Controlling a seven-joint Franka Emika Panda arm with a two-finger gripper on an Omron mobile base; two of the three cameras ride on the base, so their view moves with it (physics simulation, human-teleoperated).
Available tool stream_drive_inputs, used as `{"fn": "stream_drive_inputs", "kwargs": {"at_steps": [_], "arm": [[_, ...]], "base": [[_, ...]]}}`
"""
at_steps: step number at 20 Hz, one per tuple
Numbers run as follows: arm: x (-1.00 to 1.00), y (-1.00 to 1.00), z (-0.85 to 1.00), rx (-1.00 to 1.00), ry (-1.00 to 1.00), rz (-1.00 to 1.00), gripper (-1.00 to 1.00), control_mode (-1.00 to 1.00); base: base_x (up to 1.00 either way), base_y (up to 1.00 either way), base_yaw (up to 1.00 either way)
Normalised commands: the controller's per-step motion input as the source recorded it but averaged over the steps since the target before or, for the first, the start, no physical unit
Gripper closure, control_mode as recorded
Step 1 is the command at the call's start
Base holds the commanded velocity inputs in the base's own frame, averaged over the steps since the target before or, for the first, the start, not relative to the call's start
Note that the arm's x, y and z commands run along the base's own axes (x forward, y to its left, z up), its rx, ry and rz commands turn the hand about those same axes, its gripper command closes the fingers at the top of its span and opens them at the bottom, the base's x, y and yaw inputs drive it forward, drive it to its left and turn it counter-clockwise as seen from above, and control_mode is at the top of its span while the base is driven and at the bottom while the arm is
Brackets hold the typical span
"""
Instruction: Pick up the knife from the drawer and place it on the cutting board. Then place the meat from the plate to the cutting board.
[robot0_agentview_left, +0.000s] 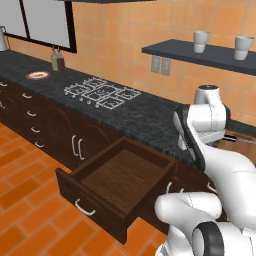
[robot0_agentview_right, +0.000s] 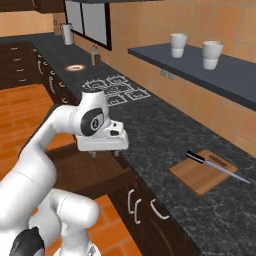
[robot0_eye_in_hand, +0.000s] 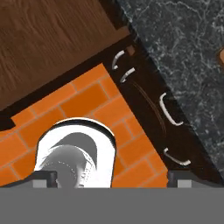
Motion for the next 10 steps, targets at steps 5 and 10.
{"fn": "stream_drive_inputs", "kwargs": {"at_steps": [5,10], "arm": [[-0.43,1.0,-0.03,0.37,0.0,-0.29,-1.0,-1.0],[-0.62,0.81,-0.09,0.16,-0.18,-0.13,-1.0,-1.0]], "base": [[0.0,0.0,0.0],[0.0,0.0,0.0]]}}
